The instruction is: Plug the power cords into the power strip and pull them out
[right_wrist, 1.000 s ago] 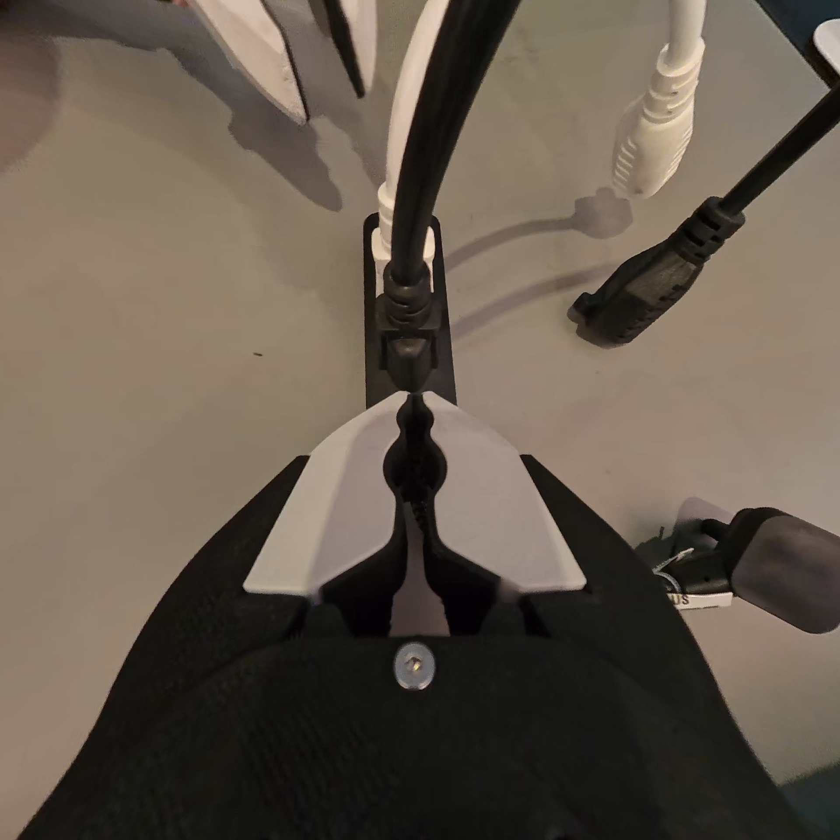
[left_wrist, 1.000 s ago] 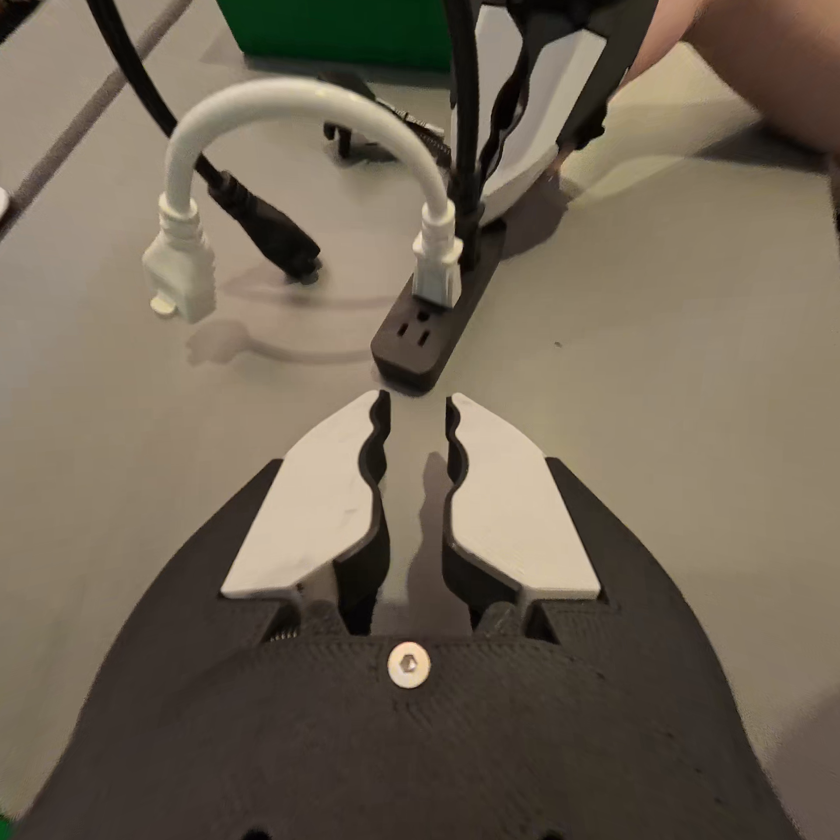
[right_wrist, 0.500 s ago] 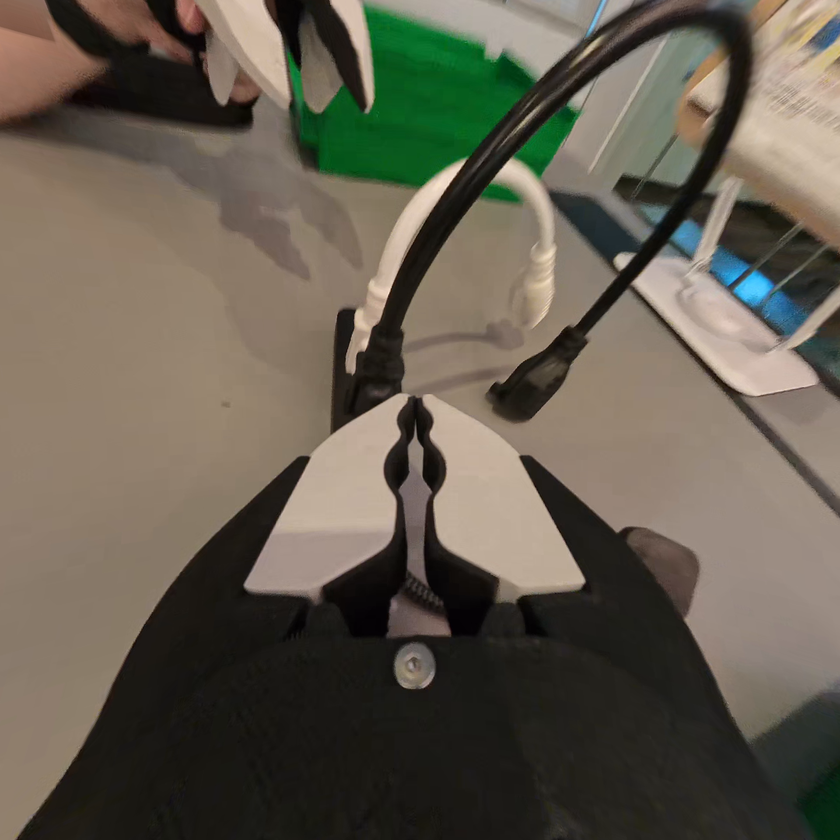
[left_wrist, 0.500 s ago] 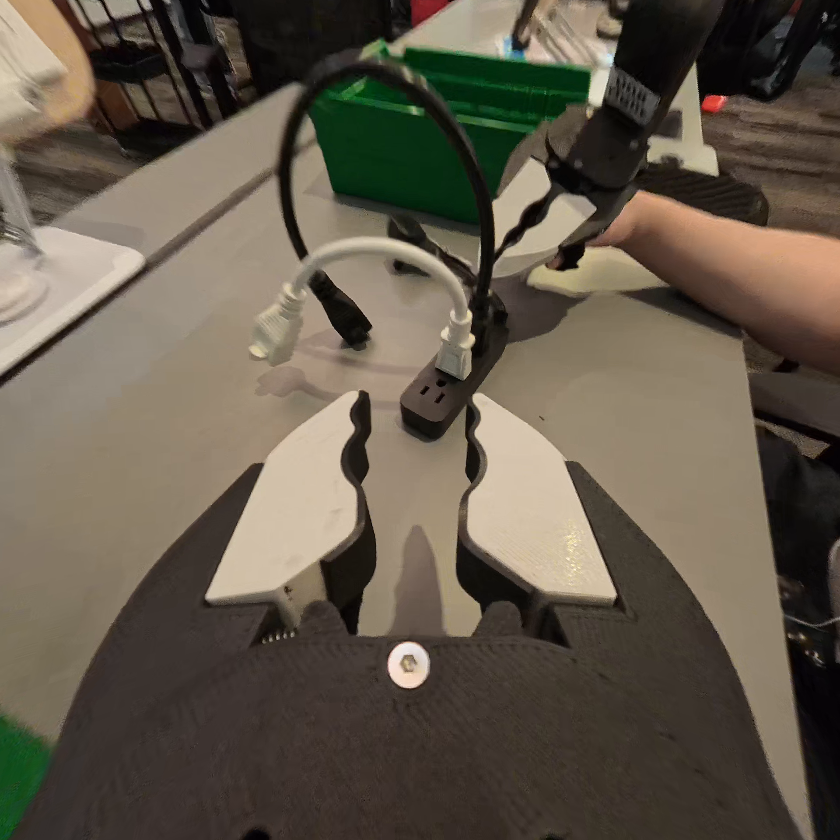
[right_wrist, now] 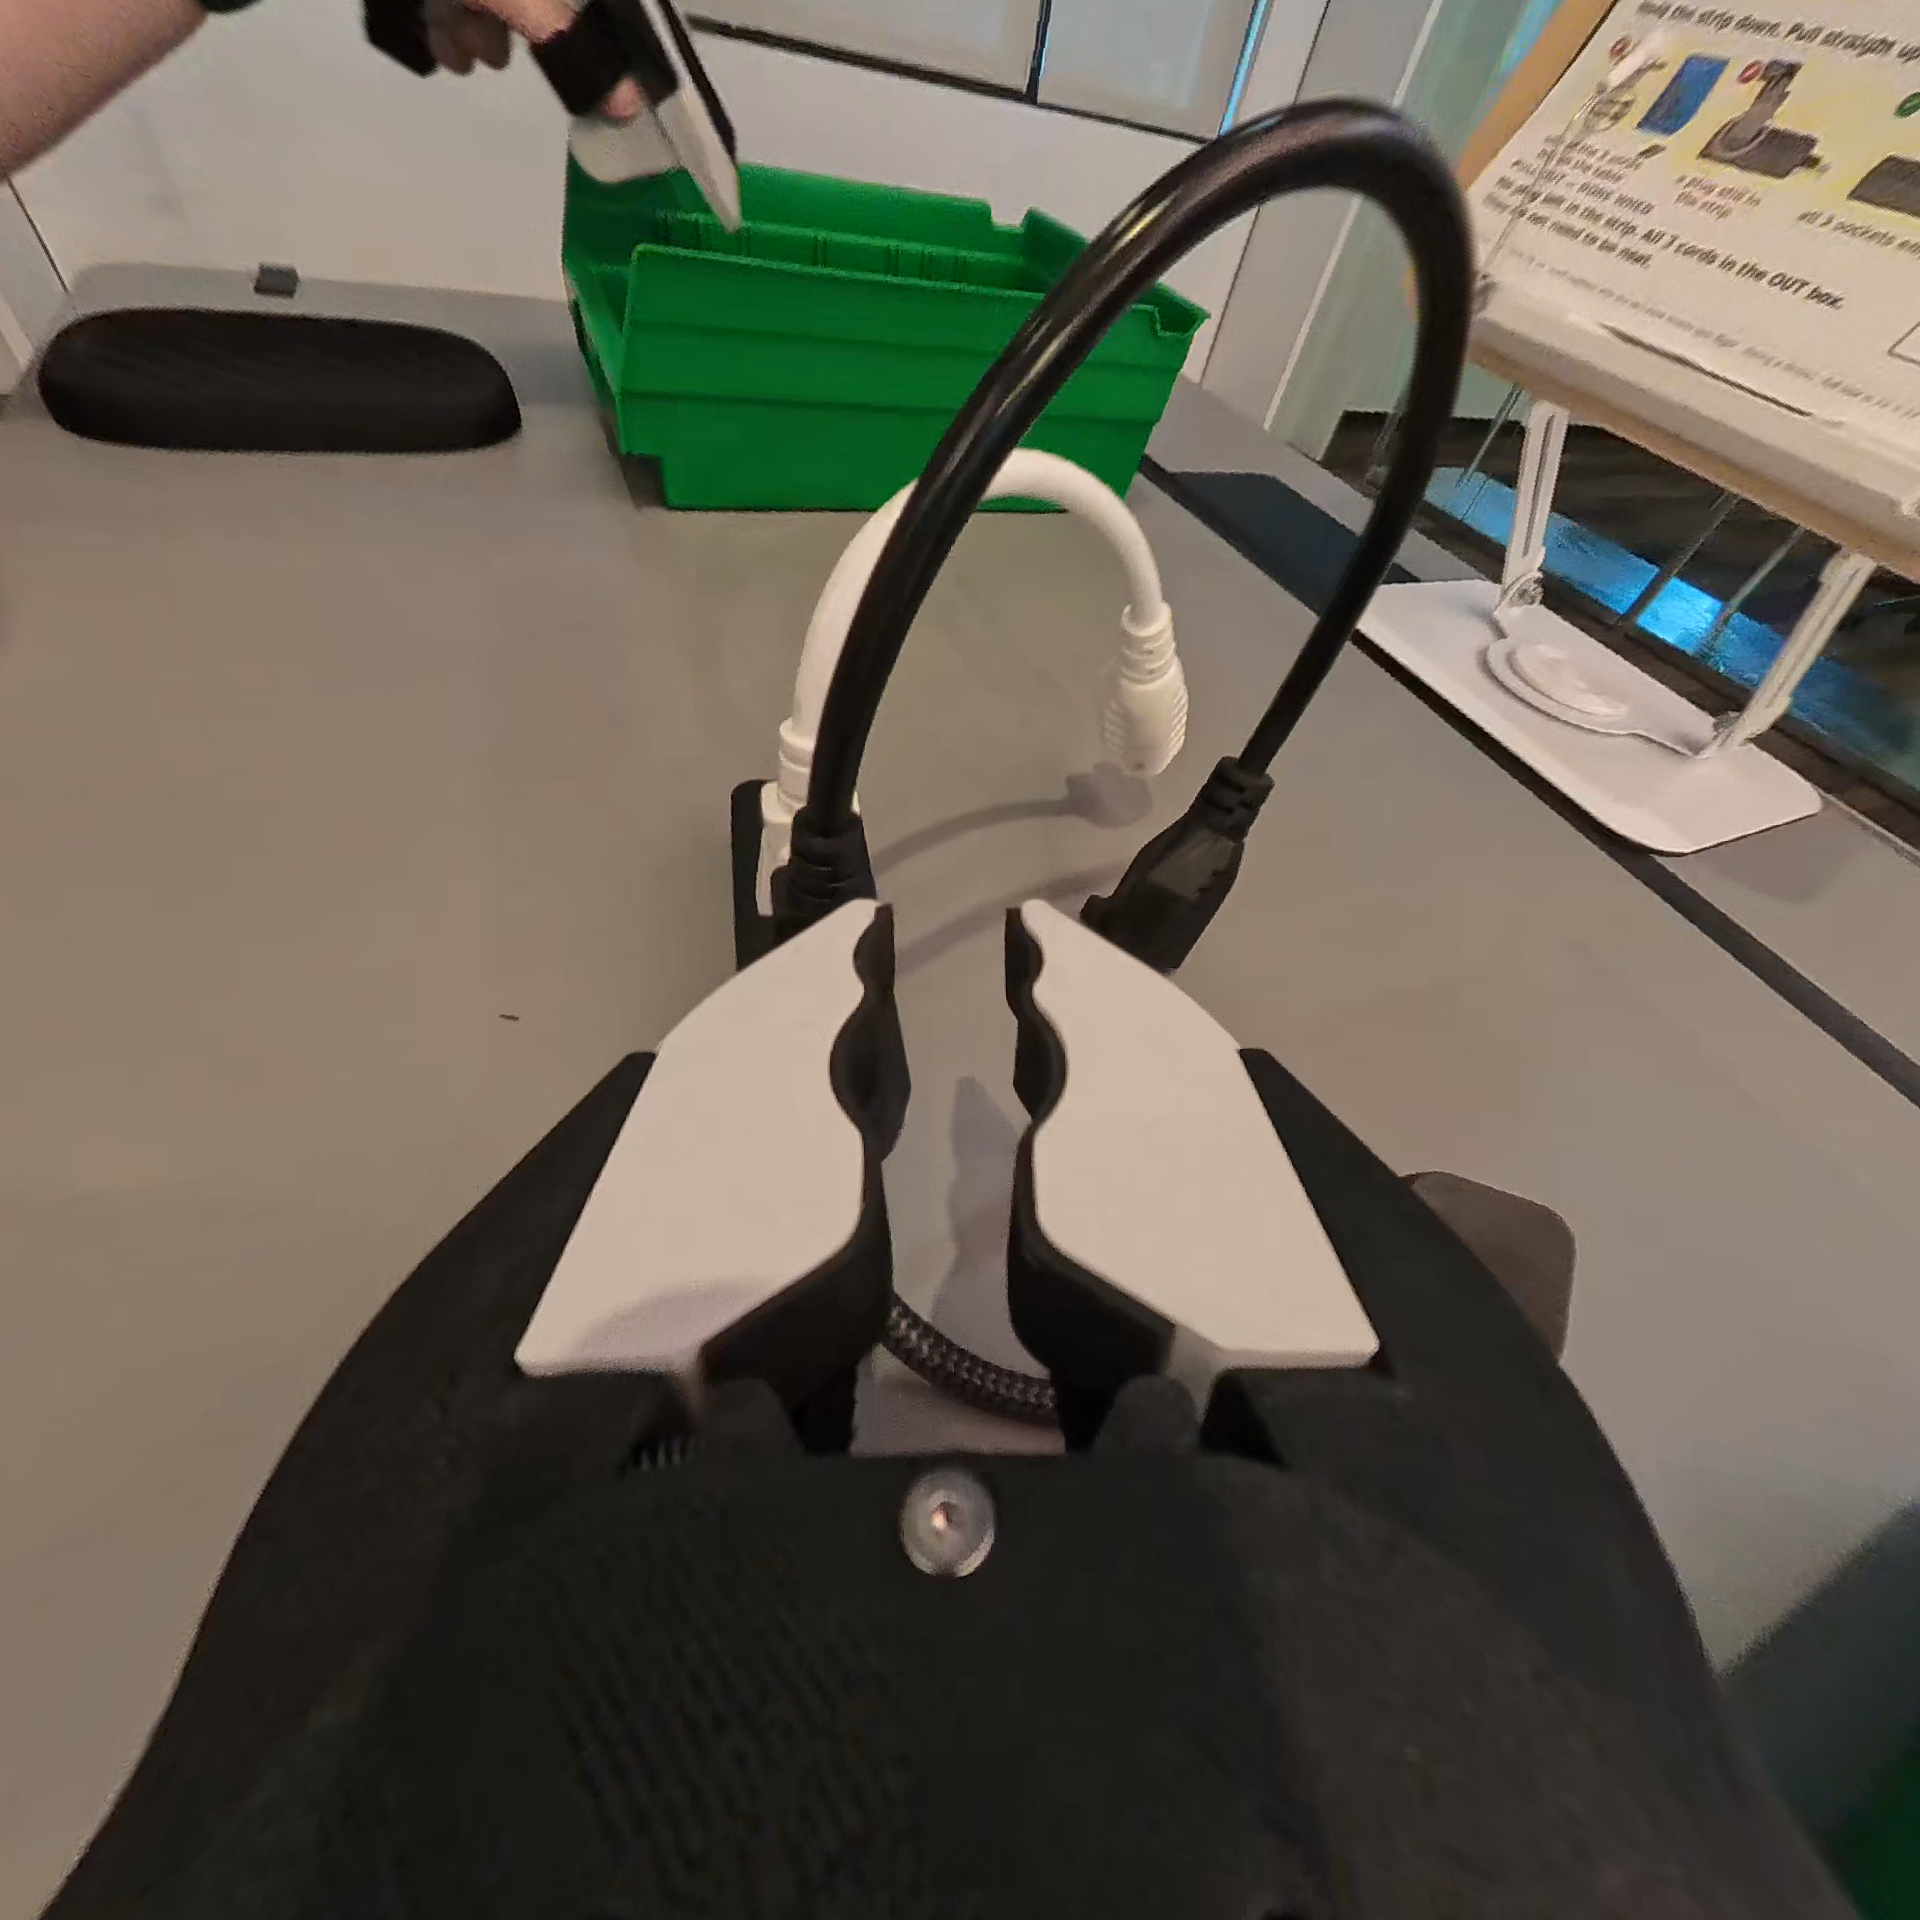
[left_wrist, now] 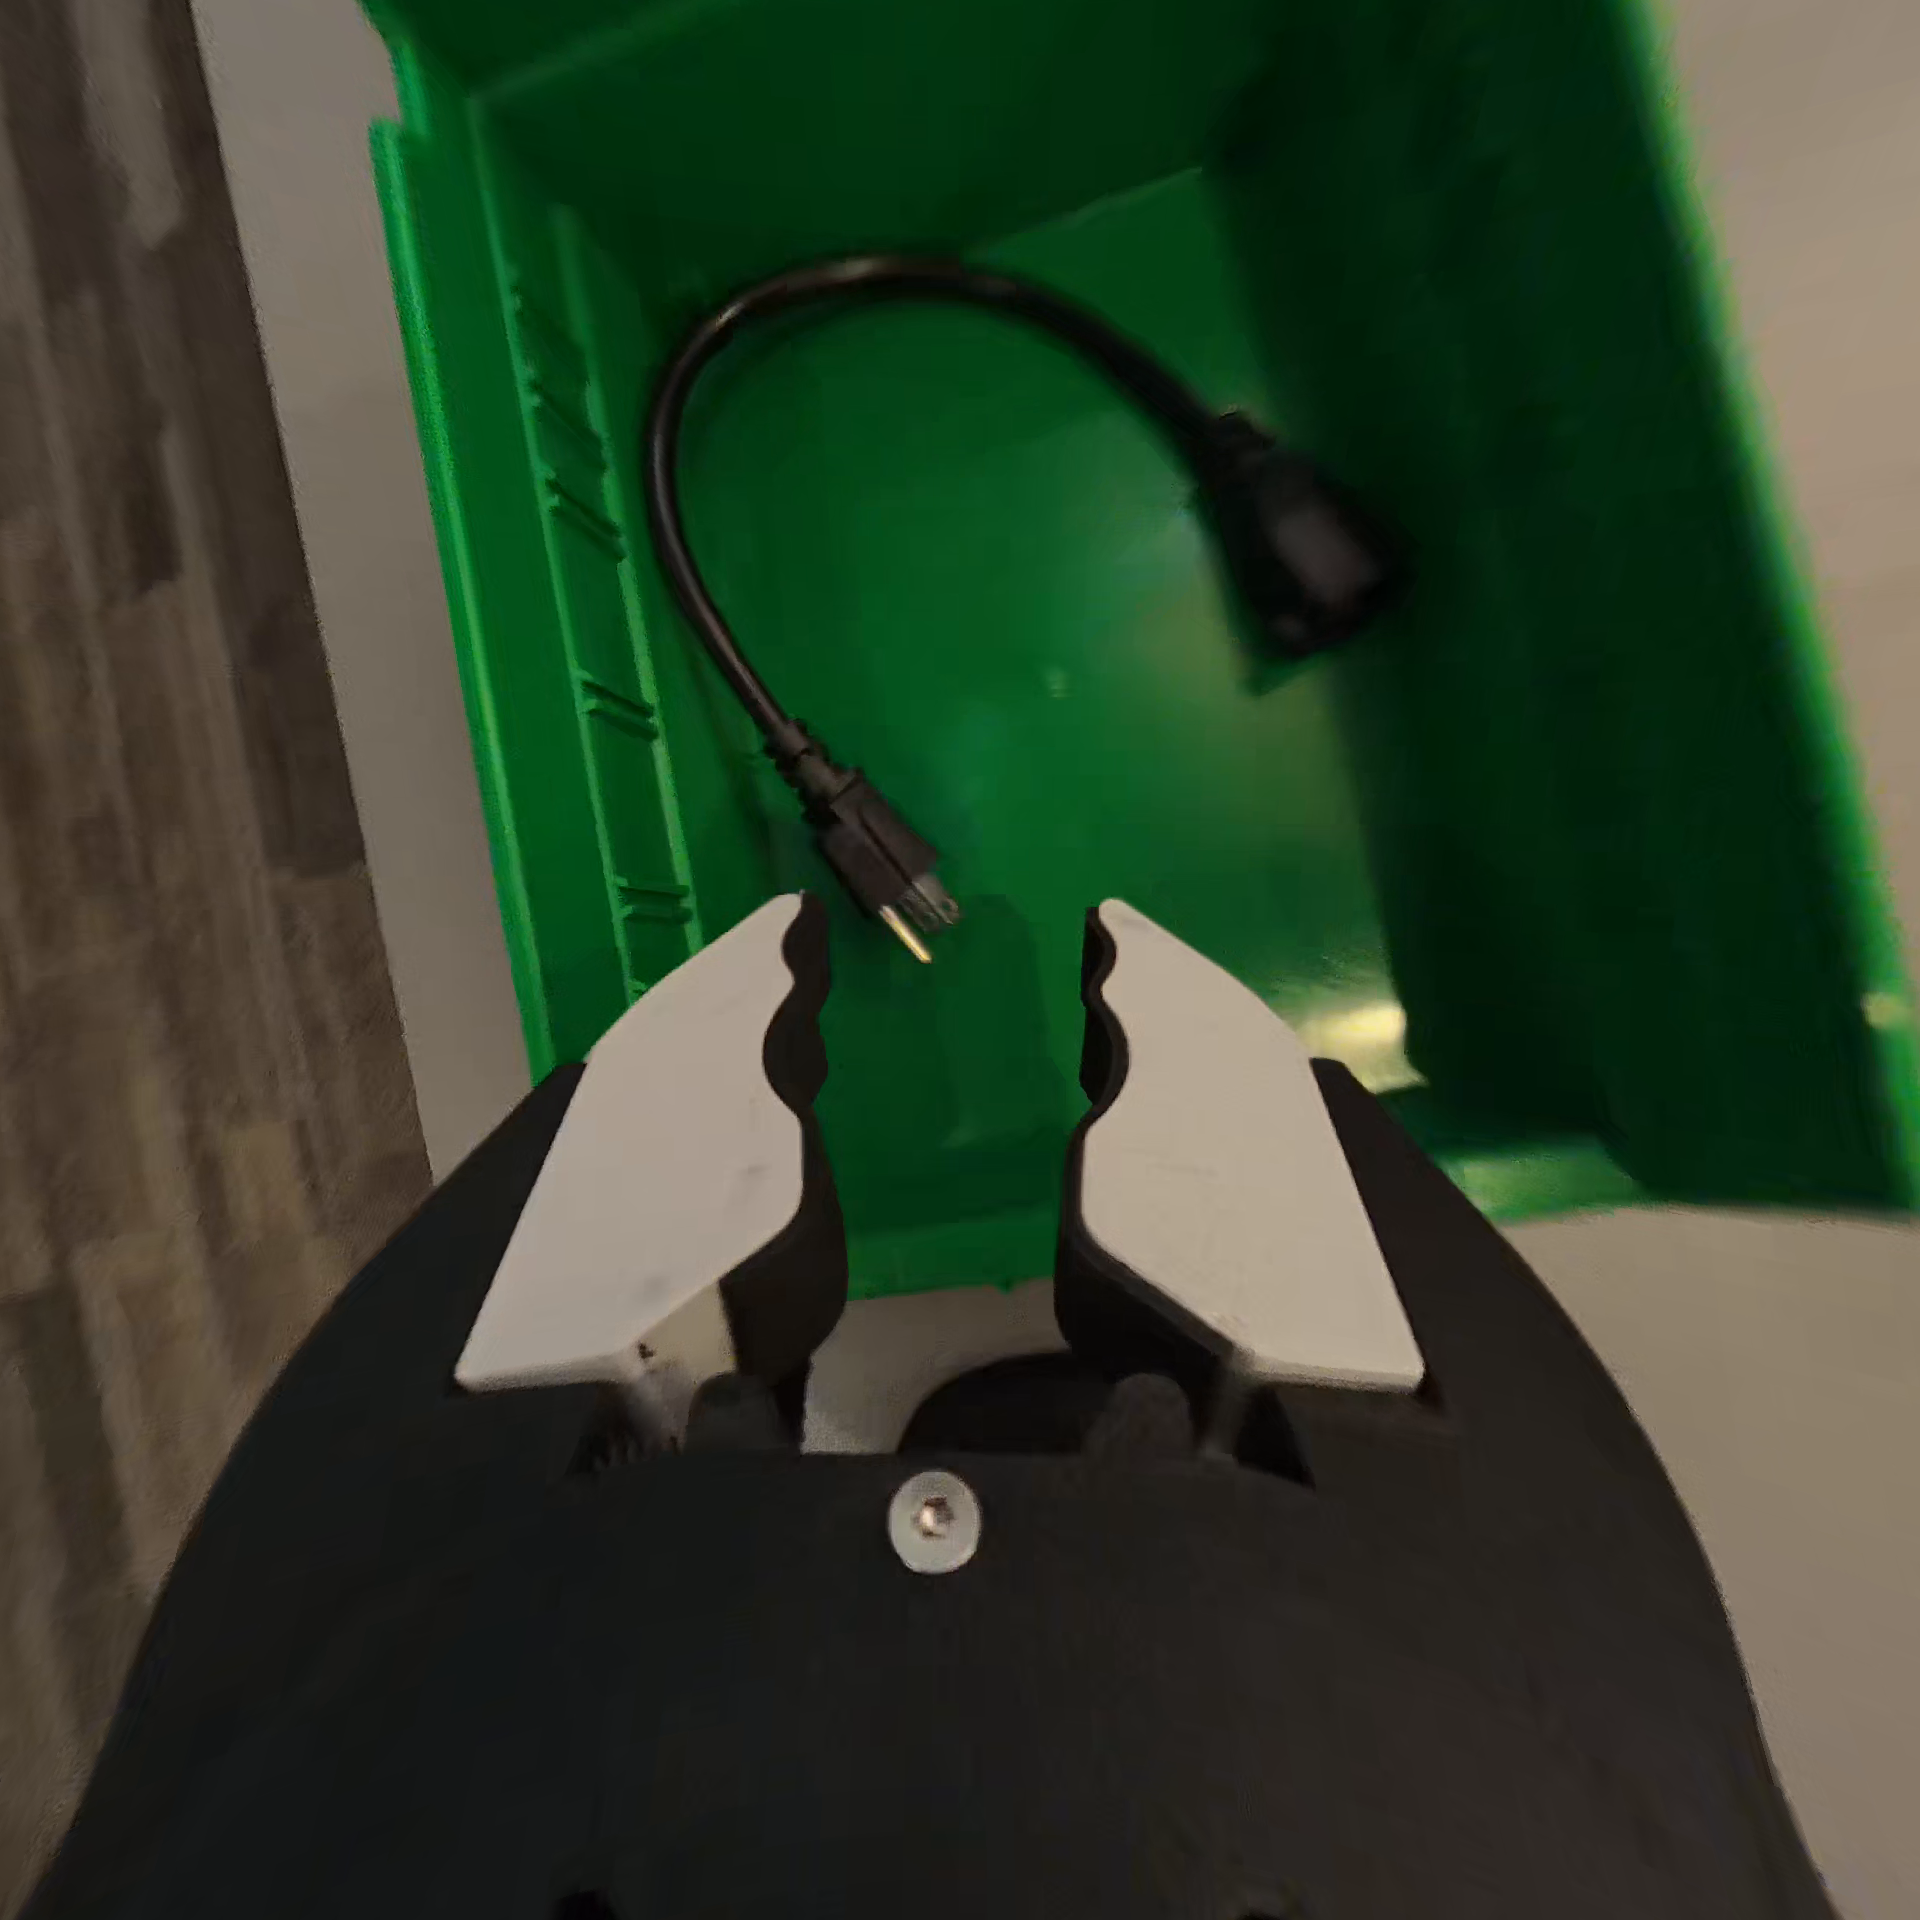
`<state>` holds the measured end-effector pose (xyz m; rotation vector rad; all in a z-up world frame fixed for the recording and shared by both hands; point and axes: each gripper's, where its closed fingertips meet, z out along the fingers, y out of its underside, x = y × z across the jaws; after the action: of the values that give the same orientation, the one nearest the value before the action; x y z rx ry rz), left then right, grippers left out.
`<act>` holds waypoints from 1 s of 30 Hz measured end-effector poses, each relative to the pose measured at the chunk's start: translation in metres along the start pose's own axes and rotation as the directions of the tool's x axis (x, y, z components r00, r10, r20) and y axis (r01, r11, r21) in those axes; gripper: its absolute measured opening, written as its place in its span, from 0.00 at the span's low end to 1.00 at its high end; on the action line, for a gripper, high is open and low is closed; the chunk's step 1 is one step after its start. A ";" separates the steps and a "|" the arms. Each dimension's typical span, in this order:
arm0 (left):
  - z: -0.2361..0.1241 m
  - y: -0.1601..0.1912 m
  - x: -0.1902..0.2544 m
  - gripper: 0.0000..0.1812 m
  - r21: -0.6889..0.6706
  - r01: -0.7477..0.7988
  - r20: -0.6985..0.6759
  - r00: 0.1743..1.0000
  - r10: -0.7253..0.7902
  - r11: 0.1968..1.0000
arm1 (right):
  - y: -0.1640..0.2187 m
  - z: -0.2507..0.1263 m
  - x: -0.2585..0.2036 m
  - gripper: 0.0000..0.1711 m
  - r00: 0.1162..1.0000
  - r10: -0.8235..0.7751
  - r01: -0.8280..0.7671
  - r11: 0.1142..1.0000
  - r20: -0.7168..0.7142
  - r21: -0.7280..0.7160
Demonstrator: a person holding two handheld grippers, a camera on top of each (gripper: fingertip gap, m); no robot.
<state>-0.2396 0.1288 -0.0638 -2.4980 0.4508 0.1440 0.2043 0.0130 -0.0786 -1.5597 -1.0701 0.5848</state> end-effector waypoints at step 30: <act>-0.076 -0.092 -0.044 0.12 -0.342 -0.521 0.578 0.540 0.613 0.782 | -0.006 0.001 -0.025 0.13 0.994 -0.069 0.069 0.998 0.088 -0.001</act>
<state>-0.2489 0.1687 0.0565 -2.0974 0.9427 1.3301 0.1894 -0.0079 -0.0771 -1.5056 -1.1876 0.6094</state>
